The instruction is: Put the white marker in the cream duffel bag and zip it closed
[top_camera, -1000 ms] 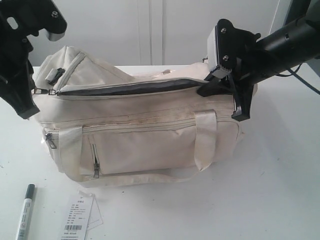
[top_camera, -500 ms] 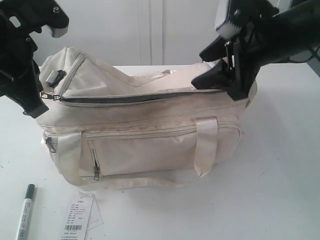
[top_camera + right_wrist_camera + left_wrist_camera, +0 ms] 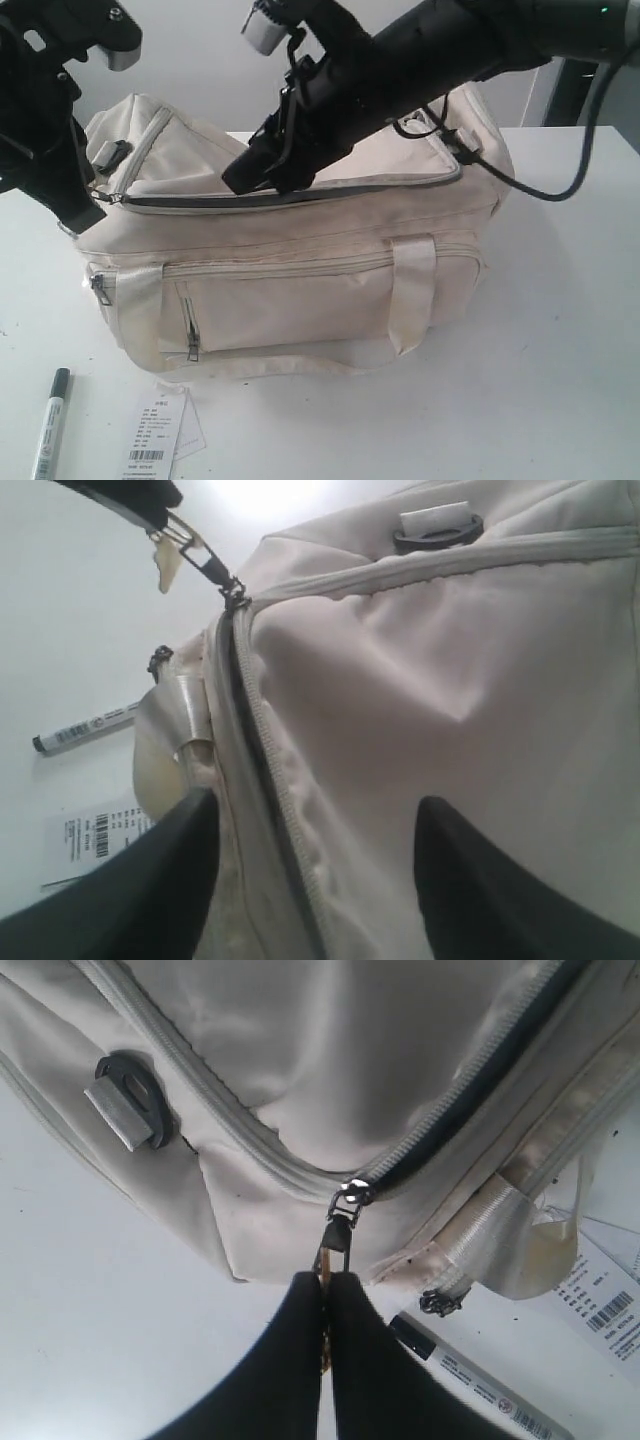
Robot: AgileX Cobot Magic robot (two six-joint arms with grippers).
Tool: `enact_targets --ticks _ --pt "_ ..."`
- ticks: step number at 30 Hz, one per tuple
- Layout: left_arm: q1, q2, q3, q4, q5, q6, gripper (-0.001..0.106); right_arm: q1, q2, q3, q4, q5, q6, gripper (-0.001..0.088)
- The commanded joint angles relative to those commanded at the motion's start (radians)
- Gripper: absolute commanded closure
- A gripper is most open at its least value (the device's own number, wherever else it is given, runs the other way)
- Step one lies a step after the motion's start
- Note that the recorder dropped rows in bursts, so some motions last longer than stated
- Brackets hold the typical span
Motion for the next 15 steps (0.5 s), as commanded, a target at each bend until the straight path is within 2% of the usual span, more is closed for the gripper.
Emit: enact_targets --ticks 8,12,15 --pt "0.000 0.000 0.000 0.000 -0.002 0.000 0.105 0.070 0.048 -0.002 0.000 -0.098 -0.072 0.0327" --pt "0.000 0.000 0.000 0.000 -0.002 0.000 0.105 0.075 0.062 -0.002 0.021 -0.135 -0.072 0.0334" --pt "0.000 0.000 0.000 0.000 -0.004 0.000 0.105 0.075 0.065 -0.002 0.019 -0.135 -0.072 0.0388"
